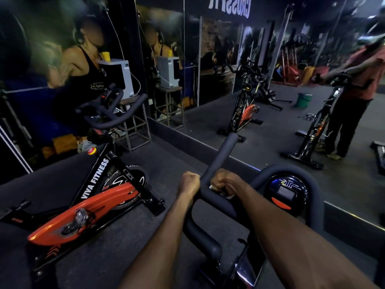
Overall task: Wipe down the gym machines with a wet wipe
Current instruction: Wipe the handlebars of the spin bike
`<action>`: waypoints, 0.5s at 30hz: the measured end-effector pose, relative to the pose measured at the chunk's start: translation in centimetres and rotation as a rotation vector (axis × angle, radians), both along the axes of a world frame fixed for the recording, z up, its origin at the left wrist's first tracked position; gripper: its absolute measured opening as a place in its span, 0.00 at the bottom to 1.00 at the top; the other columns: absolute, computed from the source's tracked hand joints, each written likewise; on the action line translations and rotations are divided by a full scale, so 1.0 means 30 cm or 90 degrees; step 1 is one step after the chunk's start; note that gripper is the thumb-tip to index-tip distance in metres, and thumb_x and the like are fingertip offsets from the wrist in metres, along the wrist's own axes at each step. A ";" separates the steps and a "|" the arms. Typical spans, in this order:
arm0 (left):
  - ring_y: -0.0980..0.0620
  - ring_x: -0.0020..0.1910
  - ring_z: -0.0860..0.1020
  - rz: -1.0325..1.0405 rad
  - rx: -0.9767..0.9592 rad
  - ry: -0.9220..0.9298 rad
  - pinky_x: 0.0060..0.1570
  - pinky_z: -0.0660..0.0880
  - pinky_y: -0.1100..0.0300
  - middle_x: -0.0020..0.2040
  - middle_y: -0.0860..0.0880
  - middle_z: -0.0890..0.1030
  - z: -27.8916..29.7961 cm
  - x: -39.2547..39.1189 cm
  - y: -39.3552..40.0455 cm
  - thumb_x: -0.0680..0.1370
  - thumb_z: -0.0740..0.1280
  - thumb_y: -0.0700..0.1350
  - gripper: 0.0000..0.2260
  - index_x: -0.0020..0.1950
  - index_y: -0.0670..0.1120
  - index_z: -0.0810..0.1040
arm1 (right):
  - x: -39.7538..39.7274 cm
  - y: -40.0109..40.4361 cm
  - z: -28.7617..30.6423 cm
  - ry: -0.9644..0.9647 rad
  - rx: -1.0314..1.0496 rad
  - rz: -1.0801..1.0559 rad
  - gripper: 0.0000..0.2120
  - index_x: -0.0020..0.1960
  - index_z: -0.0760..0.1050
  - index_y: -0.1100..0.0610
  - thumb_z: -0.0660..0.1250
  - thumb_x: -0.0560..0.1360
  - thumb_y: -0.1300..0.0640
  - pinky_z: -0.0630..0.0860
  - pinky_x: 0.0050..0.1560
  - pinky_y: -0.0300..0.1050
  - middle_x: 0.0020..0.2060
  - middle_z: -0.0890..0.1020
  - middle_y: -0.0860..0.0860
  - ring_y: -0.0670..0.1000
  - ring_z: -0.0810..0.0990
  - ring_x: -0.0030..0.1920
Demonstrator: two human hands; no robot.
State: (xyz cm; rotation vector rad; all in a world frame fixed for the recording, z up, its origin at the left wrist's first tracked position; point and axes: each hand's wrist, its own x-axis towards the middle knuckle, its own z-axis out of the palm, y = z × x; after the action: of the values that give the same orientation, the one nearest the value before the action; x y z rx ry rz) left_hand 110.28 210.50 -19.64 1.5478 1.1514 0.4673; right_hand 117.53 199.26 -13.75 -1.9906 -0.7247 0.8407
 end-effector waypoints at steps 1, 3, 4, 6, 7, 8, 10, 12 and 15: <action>0.47 0.47 0.80 -0.007 -0.030 -0.040 0.50 0.79 0.54 0.47 0.43 0.82 0.004 -0.017 0.001 0.73 0.64 0.41 0.08 0.47 0.42 0.81 | 0.007 0.013 0.012 -0.014 -0.045 -0.020 0.21 0.71 0.61 0.77 0.56 0.82 0.68 0.69 0.28 0.29 0.70 0.62 0.76 0.67 0.73 0.67; 0.49 0.41 0.77 0.033 -0.084 -0.125 0.39 0.75 0.59 0.39 0.45 0.80 0.022 -0.058 -0.004 0.76 0.63 0.34 0.08 0.41 0.42 0.79 | -0.018 0.030 0.055 -0.141 -0.086 -0.112 0.20 0.68 0.70 0.69 0.65 0.80 0.61 0.78 0.46 0.38 0.66 0.73 0.70 0.68 0.74 0.66; 0.49 0.37 0.77 0.058 -0.114 -0.157 0.36 0.73 0.60 0.35 0.46 0.80 0.022 -0.080 -0.003 0.76 0.63 0.33 0.09 0.39 0.42 0.79 | -0.025 0.042 0.059 -0.239 -0.103 -0.139 0.20 0.67 0.73 0.66 0.66 0.79 0.56 0.77 0.53 0.45 0.64 0.76 0.67 0.66 0.76 0.64; 0.48 0.34 0.77 0.076 -0.160 -0.178 0.35 0.72 0.59 0.31 0.45 0.80 -0.005 -0.122 -0.006 0.75 0.65 0.34 0.08 0.38 0.42 0.80 | -0.090 0.035 0.063 -0.320 -0.092 -0.123 0.19 0.64 0.76 0.62 0.66 0.79 0.52 0.76 0.56 0.49 0.61 0.78 0.64 0.66 0.77 0.61; 0.48 0.34 0.77 0.064 -0.166 -0.166 0.36 0.72 0.58 0.33 0.44 0.81 -0.019 -0.147 -0.010 0.73 0.66 0.36 0.06 0.37 0.42 0.80 | -0.128 0.031 0.048 -0.333 -0.080 -0.091 0.17 0.62 0.77 0.61 0.65 0.79 0.51 0.76 0.55 0.50 0.60 0.78 0.64 0.66 0.78 0.60; 0.48 0.33 0.78 0.052 -0.169 -0.147 0.36 0.73 0.57 0.34 0.43 0.81 -0.039 -0.173 -0.015 0.71 0.67 0.38 0.06 0.35 0.43 0.81 | -0.165 0.022 0.030 -0.347 -0.081 -0.049 0.16 0.61 0.78 0.61 0.65 0.79 0.51 0.76 0.55 0.50 0.58 0.79 0.64 0.66 0.78 0.60; 0.51 0.28 0.77 0.035 -0.176 -0.143 0.33 0.72 0.60 0.30 0.45 0.81 -0.063 -0.221 -0.032 0.71 0.67 0.38 0.11 0.28 0.44 0.82 | -0.222 0.004 -0.007 -0.368 -0.101 0.029 0.16 0.59 0.77 0.62 0.66 0.79 0.51 0.78 0.55 0.51 0.57 0.79 0.64 0.66 0.79 0.58; 0.52 0.26 0.77 0.051 -0.172 -0.145 0.34 0.72 0.60 0.27 0.47 0.80 -0.081 -0.251 -0.051 0.73 0.67 0.35 0.17 0.26 0.45 0.82 | -0.256 -0.012 -0.037 -0.381 -0.112 0.049 0.15 0.61 0.77 0.63 0.66 0.79 0.54 0.78 0.55 0.52 0.57 0.78 0.64 0.65 0.79 0.59; 0.51 0.29 0.78 0.075 -0.172 -0.166 0.34 0.73 0.61 0.32 0.46 0.82 -0.098 -0.283 -0.079 0.75 0.66 0.36 0.14 0.31 0.44 0.84 | -0.285 -0.026 -0.061 -0.364 -0.100 0.024 0.15 0.62 0.75 0.64 0.66 0.78 0.57 0.77 0.58 0.51 0.59 0.77 0.63 0.64 0.78 0.60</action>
State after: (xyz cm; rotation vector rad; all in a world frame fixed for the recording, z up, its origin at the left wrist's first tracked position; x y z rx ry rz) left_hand 101.77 208.12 -22.59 1.1549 1.0576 0.5504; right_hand 108.97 198.50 -15.58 -2.3956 -1.0428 0.3458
